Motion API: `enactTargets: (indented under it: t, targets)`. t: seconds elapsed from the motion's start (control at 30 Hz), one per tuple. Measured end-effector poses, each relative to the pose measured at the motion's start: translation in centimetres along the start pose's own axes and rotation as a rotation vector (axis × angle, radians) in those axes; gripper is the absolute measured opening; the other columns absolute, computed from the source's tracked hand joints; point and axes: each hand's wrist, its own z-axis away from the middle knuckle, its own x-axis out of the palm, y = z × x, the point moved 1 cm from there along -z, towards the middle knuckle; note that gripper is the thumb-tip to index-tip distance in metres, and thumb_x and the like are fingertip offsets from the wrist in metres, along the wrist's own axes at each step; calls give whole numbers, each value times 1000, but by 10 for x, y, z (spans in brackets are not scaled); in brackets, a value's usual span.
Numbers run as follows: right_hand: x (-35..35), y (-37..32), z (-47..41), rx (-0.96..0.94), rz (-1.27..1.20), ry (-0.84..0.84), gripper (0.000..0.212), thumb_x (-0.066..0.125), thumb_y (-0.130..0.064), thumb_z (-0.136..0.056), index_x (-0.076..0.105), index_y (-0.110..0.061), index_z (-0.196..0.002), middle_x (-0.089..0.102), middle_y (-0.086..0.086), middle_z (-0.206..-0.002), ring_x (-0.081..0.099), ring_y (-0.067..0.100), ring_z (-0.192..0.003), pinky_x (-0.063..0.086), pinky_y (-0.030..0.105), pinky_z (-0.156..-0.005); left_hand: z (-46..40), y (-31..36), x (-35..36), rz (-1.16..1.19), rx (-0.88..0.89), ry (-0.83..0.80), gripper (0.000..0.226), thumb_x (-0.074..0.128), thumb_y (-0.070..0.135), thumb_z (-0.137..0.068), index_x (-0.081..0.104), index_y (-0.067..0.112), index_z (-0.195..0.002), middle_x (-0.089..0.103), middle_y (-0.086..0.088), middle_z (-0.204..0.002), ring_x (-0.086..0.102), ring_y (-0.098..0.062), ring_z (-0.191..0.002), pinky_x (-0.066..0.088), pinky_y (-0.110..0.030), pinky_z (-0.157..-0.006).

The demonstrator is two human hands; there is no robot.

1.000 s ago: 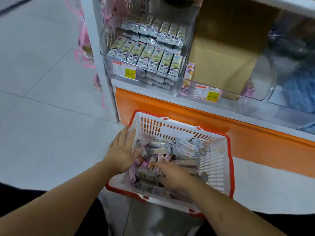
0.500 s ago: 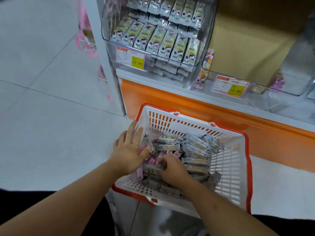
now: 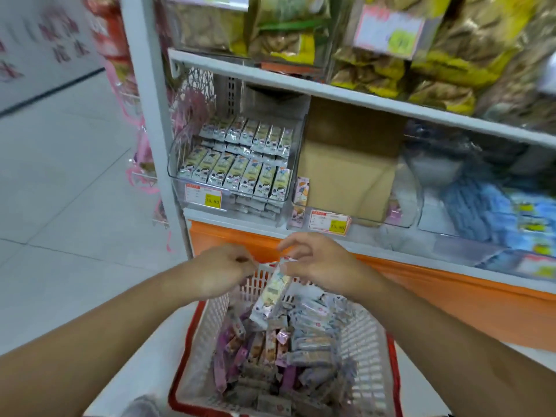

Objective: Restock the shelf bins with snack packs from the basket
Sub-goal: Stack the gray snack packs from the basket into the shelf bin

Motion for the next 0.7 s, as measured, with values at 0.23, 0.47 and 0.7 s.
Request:
enactTargets:
  t: [0.23, 0.47, 0.7]
  targets:
    - [-17, -35, 27, -132, -330, 83, 23, 71, -14, -100, 69, -16, -123, 73, 11, -115, 66, 25, -72, 56, 27, -68, 46, 41, -20, 494, 59, -230, 27, 79, 30, -89, 76, 12, -109, 76, 3, -97, 68, -8, -87, 54, -23, -75]
    - [1, -46, 20, -387, 167, 343, 55, 73, -45, -94, 48, -42, -144, 39, -30, -145, 41, -7, -136, 36, 16, -109, 36, 34, -30, 685, 33, 23, 41, 89, 31, -76, 75, 4, -103, 75, -7, -98, 69, -15, -86, 53, -35, -78]
    - [12, -51, 9, -384, 293, 294, 73, 80, -51, -86, 41, -45, -148, 31, -37, -147, 25, -11, -143, 24, 16, -114, 19, 28, -36, 701, 12, 105, 40, 90, 37, -78, 74, 11, -105, 73, -19, -107, 70, -17, -86, 58, -33, -76]
